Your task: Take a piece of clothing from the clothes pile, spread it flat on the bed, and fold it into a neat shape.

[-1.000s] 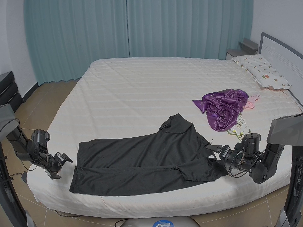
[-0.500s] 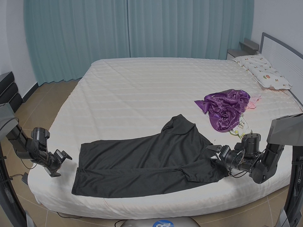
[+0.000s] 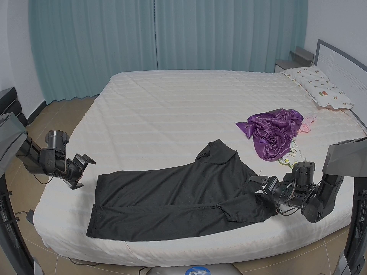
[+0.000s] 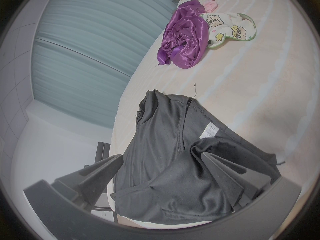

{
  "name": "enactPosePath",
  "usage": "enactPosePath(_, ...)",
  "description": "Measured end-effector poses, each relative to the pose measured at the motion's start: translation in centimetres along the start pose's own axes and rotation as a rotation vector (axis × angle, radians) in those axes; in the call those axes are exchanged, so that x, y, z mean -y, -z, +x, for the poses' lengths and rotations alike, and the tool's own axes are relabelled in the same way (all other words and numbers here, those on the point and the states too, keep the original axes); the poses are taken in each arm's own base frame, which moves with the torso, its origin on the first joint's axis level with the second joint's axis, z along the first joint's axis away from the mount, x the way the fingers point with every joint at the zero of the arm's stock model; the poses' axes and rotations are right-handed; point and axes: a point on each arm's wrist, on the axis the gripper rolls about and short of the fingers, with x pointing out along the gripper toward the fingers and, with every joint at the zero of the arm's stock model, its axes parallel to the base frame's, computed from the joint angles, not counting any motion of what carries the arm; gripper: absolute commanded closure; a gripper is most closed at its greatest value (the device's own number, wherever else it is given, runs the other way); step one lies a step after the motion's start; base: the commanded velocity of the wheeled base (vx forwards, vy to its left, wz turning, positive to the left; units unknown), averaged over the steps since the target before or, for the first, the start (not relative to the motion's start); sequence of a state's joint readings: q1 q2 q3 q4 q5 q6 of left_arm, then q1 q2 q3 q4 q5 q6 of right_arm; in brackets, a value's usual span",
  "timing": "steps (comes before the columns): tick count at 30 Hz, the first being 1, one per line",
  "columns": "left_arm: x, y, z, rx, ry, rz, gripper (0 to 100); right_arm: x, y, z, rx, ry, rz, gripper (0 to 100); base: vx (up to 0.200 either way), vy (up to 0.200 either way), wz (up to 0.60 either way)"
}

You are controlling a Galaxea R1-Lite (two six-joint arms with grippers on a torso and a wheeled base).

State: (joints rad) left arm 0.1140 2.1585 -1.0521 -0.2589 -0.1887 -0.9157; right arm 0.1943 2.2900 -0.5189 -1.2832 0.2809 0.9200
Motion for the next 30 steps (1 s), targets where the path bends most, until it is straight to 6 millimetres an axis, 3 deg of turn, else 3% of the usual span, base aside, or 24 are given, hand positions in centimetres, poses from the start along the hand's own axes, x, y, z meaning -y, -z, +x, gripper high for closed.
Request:
enactPosePath(16,-0.9,1.2,3.5,-0.131,0.042,0.259,0,-0.1,0.2,0.3,-0.005,-0.003,-0.013,0,0.0,0.0,0.0)
enactPosePath(30,-0.2,-0.8,5.9,-0.105,0.115,0.437,0,0.1,0.4,0.6,-0.018,-0.002,-0.012,0,0.0,0.0,0.0)
